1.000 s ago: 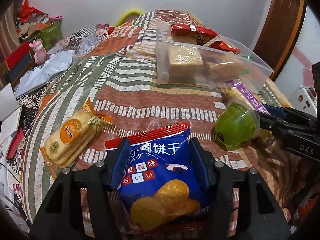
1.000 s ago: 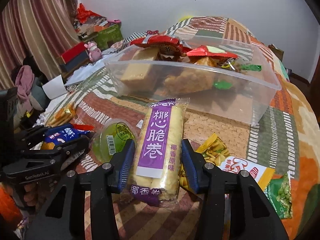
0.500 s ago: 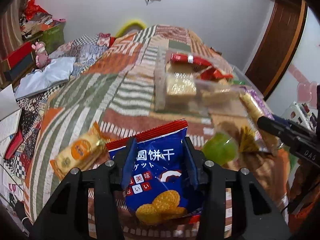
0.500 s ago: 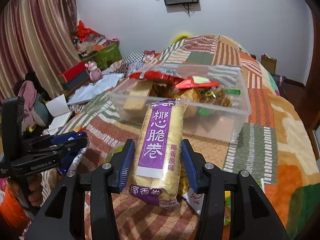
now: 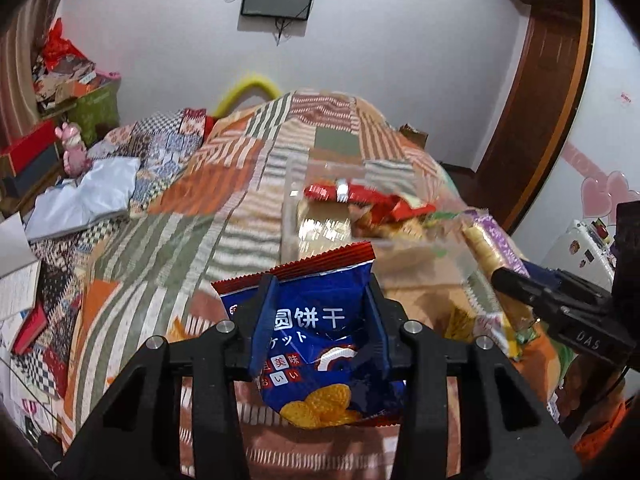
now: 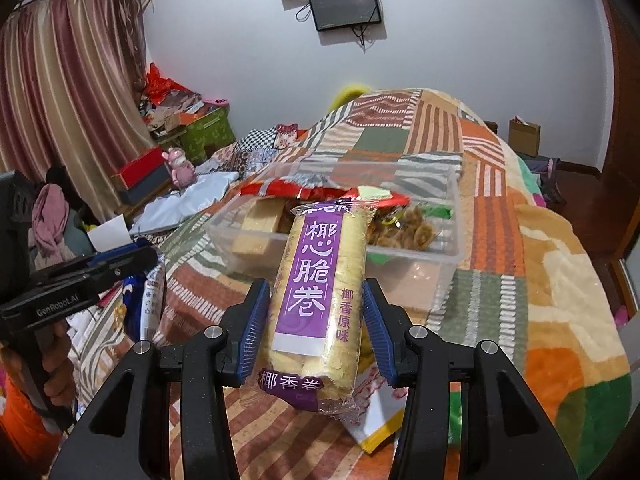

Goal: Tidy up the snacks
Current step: 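Lift both held packs over the clear box, lower them in and open both grippers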

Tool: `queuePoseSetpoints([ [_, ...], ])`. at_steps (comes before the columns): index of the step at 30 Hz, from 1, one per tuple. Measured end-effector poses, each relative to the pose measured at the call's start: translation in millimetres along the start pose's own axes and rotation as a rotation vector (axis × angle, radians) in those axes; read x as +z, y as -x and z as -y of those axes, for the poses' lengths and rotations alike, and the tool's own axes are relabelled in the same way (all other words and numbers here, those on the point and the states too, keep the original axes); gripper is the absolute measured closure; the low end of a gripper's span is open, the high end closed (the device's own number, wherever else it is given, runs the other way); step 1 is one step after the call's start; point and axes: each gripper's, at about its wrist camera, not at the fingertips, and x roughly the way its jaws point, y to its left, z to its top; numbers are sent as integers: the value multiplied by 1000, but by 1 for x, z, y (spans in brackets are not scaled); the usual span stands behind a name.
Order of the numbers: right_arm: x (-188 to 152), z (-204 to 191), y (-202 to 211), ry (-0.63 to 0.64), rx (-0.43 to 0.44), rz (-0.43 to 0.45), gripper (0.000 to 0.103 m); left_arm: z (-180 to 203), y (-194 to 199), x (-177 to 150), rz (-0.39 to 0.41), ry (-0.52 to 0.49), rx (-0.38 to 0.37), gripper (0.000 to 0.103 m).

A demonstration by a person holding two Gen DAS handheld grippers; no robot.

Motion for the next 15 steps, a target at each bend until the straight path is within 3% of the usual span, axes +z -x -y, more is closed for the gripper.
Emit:
queuePoseSetpoints([
  [15, 36, 21, -1, -9, -46, 67, 59, 34, -24, 69, 90, -45, -9, 62],
])
